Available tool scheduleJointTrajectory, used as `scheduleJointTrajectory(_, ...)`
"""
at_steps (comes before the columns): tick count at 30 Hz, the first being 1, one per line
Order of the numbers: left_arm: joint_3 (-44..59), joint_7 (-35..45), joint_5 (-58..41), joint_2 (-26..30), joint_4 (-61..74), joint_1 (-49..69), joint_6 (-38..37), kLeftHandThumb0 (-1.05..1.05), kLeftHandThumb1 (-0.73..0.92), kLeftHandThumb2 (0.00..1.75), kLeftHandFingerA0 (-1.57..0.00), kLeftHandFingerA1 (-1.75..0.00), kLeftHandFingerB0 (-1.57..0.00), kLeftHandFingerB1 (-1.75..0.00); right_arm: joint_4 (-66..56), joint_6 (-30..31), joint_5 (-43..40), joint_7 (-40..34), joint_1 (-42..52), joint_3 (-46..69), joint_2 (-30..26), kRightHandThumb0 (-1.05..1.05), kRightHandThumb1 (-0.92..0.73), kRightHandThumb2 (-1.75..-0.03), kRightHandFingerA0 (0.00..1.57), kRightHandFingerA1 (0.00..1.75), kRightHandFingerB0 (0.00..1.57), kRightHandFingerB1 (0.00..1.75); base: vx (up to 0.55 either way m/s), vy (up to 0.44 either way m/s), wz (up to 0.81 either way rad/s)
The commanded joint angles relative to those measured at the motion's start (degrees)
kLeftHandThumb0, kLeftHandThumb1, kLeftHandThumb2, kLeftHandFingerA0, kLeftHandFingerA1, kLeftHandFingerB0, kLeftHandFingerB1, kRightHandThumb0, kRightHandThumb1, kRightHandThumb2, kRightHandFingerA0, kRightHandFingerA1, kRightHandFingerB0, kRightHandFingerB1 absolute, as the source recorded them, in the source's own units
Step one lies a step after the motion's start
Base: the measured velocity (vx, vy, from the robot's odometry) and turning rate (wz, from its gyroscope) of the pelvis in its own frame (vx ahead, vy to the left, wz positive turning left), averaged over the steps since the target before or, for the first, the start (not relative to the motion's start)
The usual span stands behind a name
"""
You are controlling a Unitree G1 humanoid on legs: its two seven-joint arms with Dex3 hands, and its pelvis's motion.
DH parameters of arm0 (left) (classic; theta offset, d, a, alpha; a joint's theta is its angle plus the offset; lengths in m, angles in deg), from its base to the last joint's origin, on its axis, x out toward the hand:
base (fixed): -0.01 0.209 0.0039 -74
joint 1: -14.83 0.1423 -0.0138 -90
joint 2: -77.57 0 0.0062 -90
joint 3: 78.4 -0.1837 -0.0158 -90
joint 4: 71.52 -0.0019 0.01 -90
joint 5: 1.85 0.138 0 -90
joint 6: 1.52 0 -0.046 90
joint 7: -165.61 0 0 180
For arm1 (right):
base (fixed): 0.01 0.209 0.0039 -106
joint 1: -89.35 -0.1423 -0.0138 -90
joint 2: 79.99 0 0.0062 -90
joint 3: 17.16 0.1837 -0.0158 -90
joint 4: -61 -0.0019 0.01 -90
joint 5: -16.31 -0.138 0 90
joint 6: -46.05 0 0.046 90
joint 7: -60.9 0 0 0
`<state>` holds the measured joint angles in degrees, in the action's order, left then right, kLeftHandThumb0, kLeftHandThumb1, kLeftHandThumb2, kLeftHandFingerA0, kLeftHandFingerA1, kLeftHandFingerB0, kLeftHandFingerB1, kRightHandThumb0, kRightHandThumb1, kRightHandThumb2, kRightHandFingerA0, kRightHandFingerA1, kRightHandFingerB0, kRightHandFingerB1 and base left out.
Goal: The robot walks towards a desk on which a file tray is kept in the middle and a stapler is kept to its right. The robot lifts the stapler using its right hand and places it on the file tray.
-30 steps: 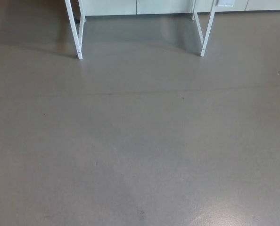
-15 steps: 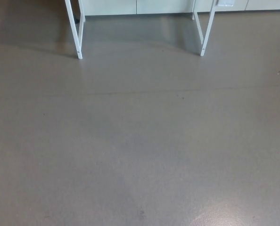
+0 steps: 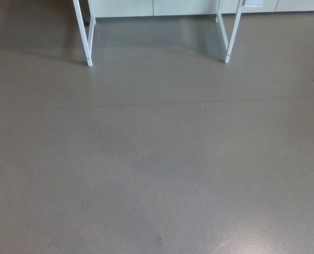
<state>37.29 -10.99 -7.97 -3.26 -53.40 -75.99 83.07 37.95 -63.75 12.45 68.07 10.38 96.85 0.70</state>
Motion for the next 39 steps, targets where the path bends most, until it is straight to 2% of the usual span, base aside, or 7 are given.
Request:
scheduleJointTrajectory(1,0.44,0.50,-1.30,1.13,0.16,1.88,-2.77,-1.05,0.24,1.39,-1.08,-1.75,-0.67,-1.45,-0.41,-1.59,-1.21,0.21,1.59,0.00,-0.80,-0.53,-0.48,-0.78,0.08,0.45,0.22,0.43,0.00,0.000,0.00)
scheduleJointTrajectory(13,0.22,0.64,-1.34,0.51,-0.59,3.93,-3.68,-1.05,0.15,1.31,-0.88,-1.71,-0.54,-1.49,2.46,-1.90,-2.02,0.39,2.16,-0.71,-1.74,-0.44,-0.61,-0.58,0.17,0.38,0.30,0.32,0.02,0.000,0.07)
scheduleJointTrajectory(30,0.45,0.70,-2.24,0.46,-0.65,3.72,-3.48,-1.05,0.18,1.33,-0.89,-1.66,-0.62,-1.44,1.48,-4.00,-1.87,1.10,3.51,-2.00,-2.08,-0.46,-0.62,-0.60,0.16,0.38,0.29,0.32,0.11,0.161,-0.03)
scheduleJointTrajectory(31,-0.27,0.43,-1.44,0.55,-0.73,3.94,-4.20,-1.03,0.22,1.34,-1.09,-1.75,-0.67,-1.44,0.20,-2.90,-1.62,1.79,3.98,-2.47,-2.56,-0.48,-0.63,-0.60,0.15,0.39,0.27,0.31,0.16,0.040,0.04)
scheduleJointTrajectory(34,-0.37,0.39,-1.55,0.59,-0.72,3.92,-3.73,-1.05,0.17,1.30,-0.78,-1.72,-0.52,-1.50,0.57,-2.93,-0.58,0.89,3.79,-3.46,-2.96,-0.46,-0.66,-0.60,0.12,0.39,0.25,0.31,0.19,-0.040,0.11)
scheduleJointTrajectory(35,-0.20,0.42,-1.79,0.49,-0.80,3.99,-3.74,-1.03,0.28,1.38,-1.11,-1.75,-0.65,-1.38,0.93,-2.94,-1.13,1.15,3.60,-3.14,-2.82,-0.47,-0.64,-0.61,0.22,0.40,0.28,0.31,0.23,-0.133,0.11)
scheduleJointTrajectory(39,-0.09,0.62,-2.01,0.47,-0.64,4.16,-4.25,-1.05,0.27,1.39,-1.05,-1.75,-0.67,-1.45,0.70,-2.56,-0.64,1.30,3.74,-3.85,-3.34,-0.50,-0.66,-0.61,0.16,0.40,0.24,0.30,0.22,-0.203,0.12)
